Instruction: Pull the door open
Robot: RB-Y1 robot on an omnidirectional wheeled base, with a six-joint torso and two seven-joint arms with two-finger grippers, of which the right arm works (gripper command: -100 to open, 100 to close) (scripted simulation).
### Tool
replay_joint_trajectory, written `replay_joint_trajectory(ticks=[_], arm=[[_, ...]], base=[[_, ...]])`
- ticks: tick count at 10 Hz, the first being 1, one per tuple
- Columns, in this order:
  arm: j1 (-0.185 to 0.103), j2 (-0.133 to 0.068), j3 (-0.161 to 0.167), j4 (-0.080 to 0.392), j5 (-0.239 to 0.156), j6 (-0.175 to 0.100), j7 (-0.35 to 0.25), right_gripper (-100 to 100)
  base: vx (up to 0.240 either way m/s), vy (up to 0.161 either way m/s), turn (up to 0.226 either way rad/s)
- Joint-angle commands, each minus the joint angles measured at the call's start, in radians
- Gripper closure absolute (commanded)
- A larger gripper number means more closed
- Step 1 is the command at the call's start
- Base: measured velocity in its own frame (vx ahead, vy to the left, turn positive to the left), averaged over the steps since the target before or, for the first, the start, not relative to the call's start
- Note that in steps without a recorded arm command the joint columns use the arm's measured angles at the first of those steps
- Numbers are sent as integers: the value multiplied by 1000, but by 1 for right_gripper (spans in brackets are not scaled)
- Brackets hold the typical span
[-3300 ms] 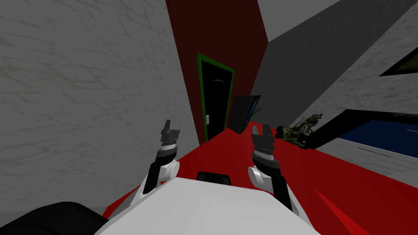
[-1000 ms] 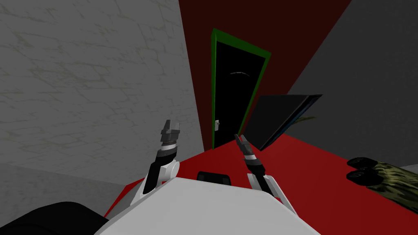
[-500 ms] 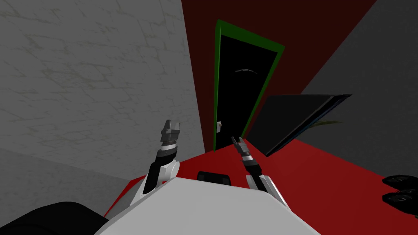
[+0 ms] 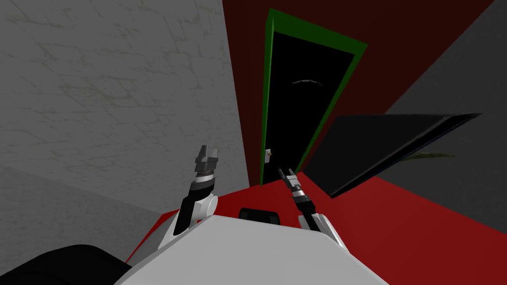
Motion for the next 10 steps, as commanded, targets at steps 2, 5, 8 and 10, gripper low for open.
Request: replay_joint_trajectory(ticks=[2, 5, 8, 10], arm=[[-1, 14, 2, 26, 58, 10, 29, -100], [-3, 28, -1, 58, 116, 15, 57, -100], [-5, 49, -3, 92, 181, 20, 89, -100], [-6, 64, -5, 113, 220, 23, 108, -100]], base=[[92, -36, 104], [82, -32, 82], [97, -35, 88], [122, -56, 65]])
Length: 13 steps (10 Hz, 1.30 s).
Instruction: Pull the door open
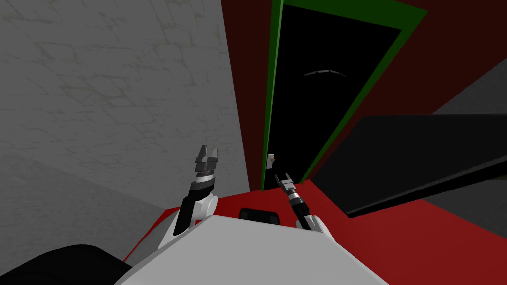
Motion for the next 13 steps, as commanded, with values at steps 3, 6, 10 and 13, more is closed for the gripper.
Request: replay_joint_trajectory(ticks=[3, 6, 10, 13], arm=[[-2, 17, 2, 18, 40, 7, 18, -100], [-72, -25, -65, 83, -2, 33, 53, -100], [-144, -51, -133, 149, -47, 58, 87, -100], [-223, -66, -208, 223, -98, 85, 126, -100]], base=[[124, -58, 37], [-109, 34, 253], [-58, 46, 186], [8, 13, 275]])
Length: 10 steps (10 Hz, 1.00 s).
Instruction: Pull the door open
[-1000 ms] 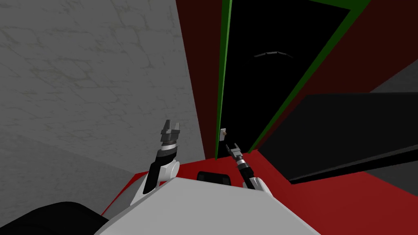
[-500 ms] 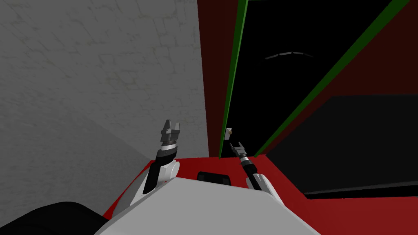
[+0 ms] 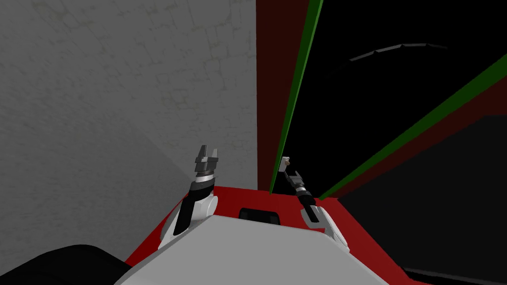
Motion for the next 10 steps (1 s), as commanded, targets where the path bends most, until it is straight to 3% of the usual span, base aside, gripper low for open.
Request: replay_joint_trajectory(ticks=[1, 3, 6, 8, 9, 10], arm=[[-36, -6, -32, 32, -22, 13, 15, -100], [-91, -6, -85, 84, -57, 32, 42, -100], [-150, 4, -141, 138, -94, 52, 71, -100], [-176, 11, -166, 162, -111, 62, 83, -100], [-167, 10, -158, 155, -105, 57, 79, -100], [-167, 10, -158, 155, -105, 57, 79, 100]], base=[[28, -3, 206], [42, -16, 256], [55, -53, 184], [53, -58, 166], [21, -31, 30], [-1, 3, -27]])
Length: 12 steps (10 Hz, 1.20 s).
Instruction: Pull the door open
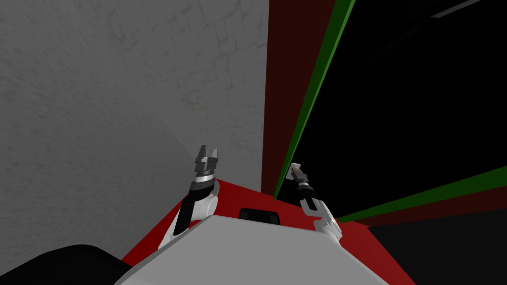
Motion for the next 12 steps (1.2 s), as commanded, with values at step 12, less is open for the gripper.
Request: replay_joint_trajectory(ticks=[12], arm=[[-4, -32, 9, 18, -172, -4, -184, 100]], base=[[-37, -13, 65]])
